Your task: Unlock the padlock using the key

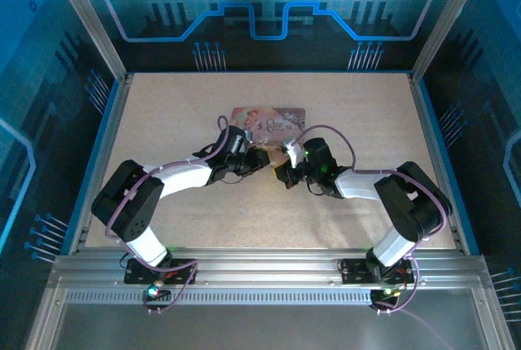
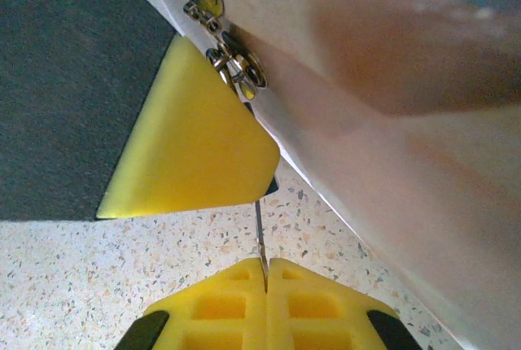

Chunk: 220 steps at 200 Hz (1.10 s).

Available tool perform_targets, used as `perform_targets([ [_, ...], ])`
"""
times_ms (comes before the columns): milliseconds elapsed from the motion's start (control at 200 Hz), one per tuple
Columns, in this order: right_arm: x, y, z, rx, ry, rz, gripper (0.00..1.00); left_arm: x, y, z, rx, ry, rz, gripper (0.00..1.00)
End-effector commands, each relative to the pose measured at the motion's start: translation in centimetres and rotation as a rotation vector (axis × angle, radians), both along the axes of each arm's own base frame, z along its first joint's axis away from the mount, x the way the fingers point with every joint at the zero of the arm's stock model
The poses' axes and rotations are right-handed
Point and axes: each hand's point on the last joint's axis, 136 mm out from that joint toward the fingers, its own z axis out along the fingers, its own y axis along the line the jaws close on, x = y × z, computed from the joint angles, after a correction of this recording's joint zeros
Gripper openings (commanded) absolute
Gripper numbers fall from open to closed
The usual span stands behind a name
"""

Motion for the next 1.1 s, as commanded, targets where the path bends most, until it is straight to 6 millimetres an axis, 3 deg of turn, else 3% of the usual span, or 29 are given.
perform_targets([
  [0, 0.3, 1.6, 2.2, 0.063, -0.060, 0.046, 0.00, 0.2, -1.3, 1.9, -0.060, -0.028, -0.032, 0.10],
  [1095, -0.9, 0.9, 0.8, 0.032, -0.026, 0.053, 0.00, 0.2, -1.3, 1.8, -0.054, -0.027, -0.032, 0.09],
])
